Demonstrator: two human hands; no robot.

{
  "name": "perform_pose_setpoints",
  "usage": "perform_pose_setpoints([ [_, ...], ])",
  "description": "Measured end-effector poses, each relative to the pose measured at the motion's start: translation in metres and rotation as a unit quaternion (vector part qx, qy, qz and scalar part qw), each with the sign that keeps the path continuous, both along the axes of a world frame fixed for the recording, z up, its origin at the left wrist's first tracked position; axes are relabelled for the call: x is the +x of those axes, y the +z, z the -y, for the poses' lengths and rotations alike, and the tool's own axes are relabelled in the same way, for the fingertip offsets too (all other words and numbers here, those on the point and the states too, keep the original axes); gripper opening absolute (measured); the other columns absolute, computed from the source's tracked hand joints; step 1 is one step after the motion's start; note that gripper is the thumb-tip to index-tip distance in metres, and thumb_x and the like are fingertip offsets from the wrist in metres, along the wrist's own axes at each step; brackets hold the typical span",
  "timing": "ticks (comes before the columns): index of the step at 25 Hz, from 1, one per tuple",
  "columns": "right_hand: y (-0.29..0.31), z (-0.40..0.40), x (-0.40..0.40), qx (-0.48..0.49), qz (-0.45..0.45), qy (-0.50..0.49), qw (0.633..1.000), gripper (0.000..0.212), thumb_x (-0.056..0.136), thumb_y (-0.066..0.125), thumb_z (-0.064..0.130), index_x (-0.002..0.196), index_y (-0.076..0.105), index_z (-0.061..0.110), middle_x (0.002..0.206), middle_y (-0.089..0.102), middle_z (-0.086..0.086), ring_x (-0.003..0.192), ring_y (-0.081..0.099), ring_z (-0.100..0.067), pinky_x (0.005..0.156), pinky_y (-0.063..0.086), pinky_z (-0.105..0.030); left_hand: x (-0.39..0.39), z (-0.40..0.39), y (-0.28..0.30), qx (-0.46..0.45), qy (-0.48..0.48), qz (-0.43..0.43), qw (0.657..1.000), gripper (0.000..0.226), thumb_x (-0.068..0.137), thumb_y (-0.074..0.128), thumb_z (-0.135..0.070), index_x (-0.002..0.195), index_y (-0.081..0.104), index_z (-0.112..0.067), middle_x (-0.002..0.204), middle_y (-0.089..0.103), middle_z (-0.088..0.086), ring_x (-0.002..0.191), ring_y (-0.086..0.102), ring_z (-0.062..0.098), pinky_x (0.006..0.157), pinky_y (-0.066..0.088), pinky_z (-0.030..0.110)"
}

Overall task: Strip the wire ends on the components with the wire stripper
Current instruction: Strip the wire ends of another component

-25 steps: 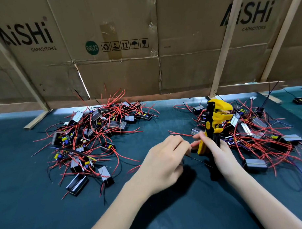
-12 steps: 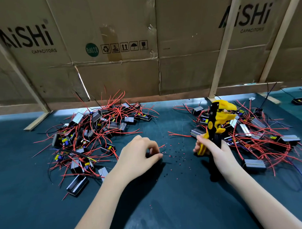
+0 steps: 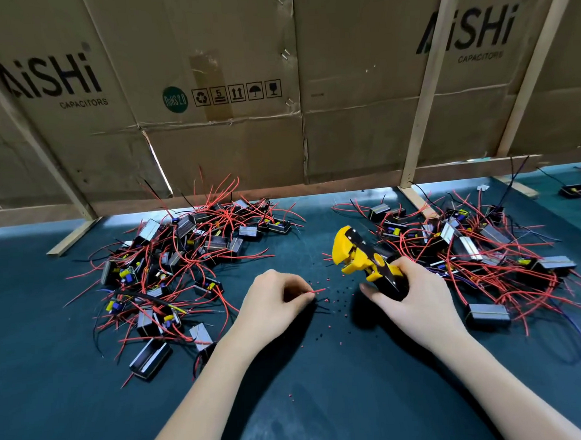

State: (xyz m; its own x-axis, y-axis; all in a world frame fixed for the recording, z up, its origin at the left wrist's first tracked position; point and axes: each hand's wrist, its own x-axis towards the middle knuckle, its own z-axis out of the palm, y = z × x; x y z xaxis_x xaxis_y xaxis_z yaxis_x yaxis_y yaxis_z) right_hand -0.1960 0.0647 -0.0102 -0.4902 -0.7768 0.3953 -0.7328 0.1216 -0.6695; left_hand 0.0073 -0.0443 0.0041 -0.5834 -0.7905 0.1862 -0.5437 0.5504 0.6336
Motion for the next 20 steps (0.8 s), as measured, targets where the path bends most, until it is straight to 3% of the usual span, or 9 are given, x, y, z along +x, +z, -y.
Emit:
perform_pose_setpoints([
  [3, -0.005, 0.002, -0.006, 0.028, -0.117, -0.070, 0.990, 0.043, 0.073, 0.073, 0.055, 0.080, 0.056, 0.016, 0.076, 0.059, 0.002, 0.079, 0.058, -0.026, 0.073, 0.041, -0.038, 0.004, 0.001, 0.006, -0.006, -0.021, -0.031, 0.999, 0.006, 0.085, 0.073, -0.025, 0.080, 0.075, -0.026, 0.063, 0.061, -0.027, 0.074, 0.055, -0.008, 0.064, 0.036, 0.005],
  [9, -0.012, 0.003, -0.011, 0.014, -0.276, -0.133, 0.952, 0.054, 0.059, 0.084, 0.047, 0.081, 0.056, 0.007, 0.074, 0.058, -0.008, 0.074, 0.057, -0.034, 0.069, 0.039, -0.041, 0.003, -0.008, 0.013, 0.006, -0.064, -0.081, 0.995, 0.012, 0.083, 0.076, -0.022, 0.073, 0.074, -0.028, 0.067, 0.064, -0.016, 0.067, 0.053, 0.002, 0.066, 0.039, 0.014],
  [12, -0.012, 0.003, -0.010, 0.005, -0.311, -0.143, 0.939, 0.057, 0.054, 0.085, 0.047, 0.081, 0.055, 0.007, 0.074, 0.056, -0.008, 0.073, 0.054, -0.034, 0.069, 0.039, -0.041, 0.000, -0.012, 0.015, 0.018, -0.066, -0.089, 0.994, 0.013, 0.084, 0.073, -0.019, 0.072, 0.073, -0.025, 0.065, 0.066, -0.010, 0.056, 0.049, 0.004, 0.060, 0.042, 0.020],
  [15, -0.012, 0.004, -0.010, 0.001, -0.324, -0.155, 0.933, 0.058, 0.052, 0.086, 0.048, 0.080, 0.054, 0.007, 0.074, 0.055, -0.008, 0.073, 0.053, -0.034, 0.069, 0.037, -0.041, -0.003, -0.015, 0.014, 0.037, -0.064, -0.096, 0.993, 0.014, 0.086, 0.067, -0.014, 0.076, 0.072, -0.023, 0.062, 0.067, -0.002, 0.056, 0.055, 0.017, 0.058, 0.046, 0.024],
  [20, -0.013, 0.004, -0.011, -0.002, -0.320, -0.157, 0.934, 0.058, 0.053, 0.085, 0.048, 0.080, 0.053, 0.008, 0.074, 0.054, -0.008, 0.073, 0.053, -0.034, 0.069, 0.038, -0.041, -0.005, -0.017, 0.012, 0.058, -0.049, -0.104, 0.992, 0.015, 0.087, 0.064, -0.010, 0.076, 0.068, -0.020, 0.061, 0.070, -0.004, 0.054, 0.053, 0.003, 0.057, 0.039, 0.011],
])
